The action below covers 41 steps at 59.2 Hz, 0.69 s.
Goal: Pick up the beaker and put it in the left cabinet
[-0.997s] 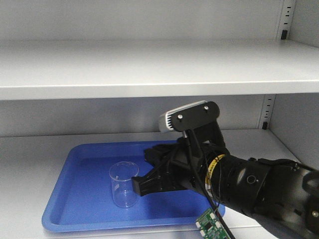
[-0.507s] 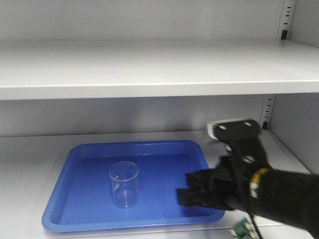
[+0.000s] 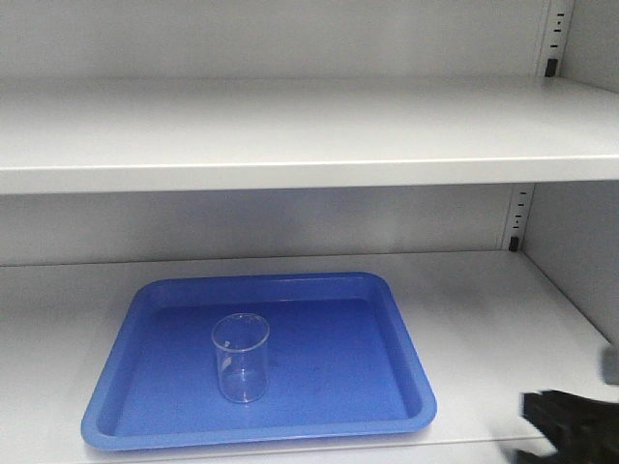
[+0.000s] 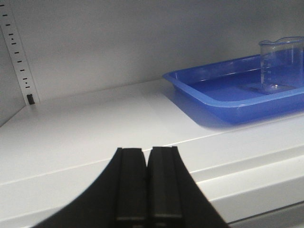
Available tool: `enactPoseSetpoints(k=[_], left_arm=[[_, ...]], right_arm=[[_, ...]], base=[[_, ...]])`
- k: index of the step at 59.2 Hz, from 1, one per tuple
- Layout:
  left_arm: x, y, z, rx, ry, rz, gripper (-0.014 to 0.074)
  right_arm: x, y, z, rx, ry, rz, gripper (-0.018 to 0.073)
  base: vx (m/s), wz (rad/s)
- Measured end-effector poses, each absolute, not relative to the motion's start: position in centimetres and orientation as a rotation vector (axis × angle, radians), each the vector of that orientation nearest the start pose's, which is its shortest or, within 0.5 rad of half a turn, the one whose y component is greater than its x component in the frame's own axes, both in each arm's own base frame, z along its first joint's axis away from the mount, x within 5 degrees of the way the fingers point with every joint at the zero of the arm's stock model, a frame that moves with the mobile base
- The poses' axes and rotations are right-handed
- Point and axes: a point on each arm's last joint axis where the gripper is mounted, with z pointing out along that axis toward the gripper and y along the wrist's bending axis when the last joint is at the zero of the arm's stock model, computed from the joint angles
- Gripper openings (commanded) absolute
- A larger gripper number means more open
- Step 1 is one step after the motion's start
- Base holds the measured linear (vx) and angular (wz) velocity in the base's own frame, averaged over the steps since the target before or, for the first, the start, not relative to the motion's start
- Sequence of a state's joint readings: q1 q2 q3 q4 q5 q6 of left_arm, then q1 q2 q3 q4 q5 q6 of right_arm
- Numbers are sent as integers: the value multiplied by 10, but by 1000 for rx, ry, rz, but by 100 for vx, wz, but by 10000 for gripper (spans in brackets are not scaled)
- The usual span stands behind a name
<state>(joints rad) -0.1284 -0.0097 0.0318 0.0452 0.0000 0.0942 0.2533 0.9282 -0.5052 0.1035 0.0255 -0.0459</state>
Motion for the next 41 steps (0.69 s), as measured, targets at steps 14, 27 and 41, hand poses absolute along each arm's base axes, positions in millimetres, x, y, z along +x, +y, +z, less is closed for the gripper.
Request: enactPoseSetpoints(k=[14, 27, 41], left_arm=[[56, -7, 203, 201, 1492, 9, 1], [56, -7, 203, 201, 1492, 9, 1], [56, -7, 203, 201, 1492, 9, 1]], right_arm=[[141, 25, 258, -215, 1864, 85, -6], [90, 14, 227, -228, 1726, 30, -6], [59, 7, 192, -186, 1633, -11, -6]], base=[[0, 0], [0, 0], [0, 0]])
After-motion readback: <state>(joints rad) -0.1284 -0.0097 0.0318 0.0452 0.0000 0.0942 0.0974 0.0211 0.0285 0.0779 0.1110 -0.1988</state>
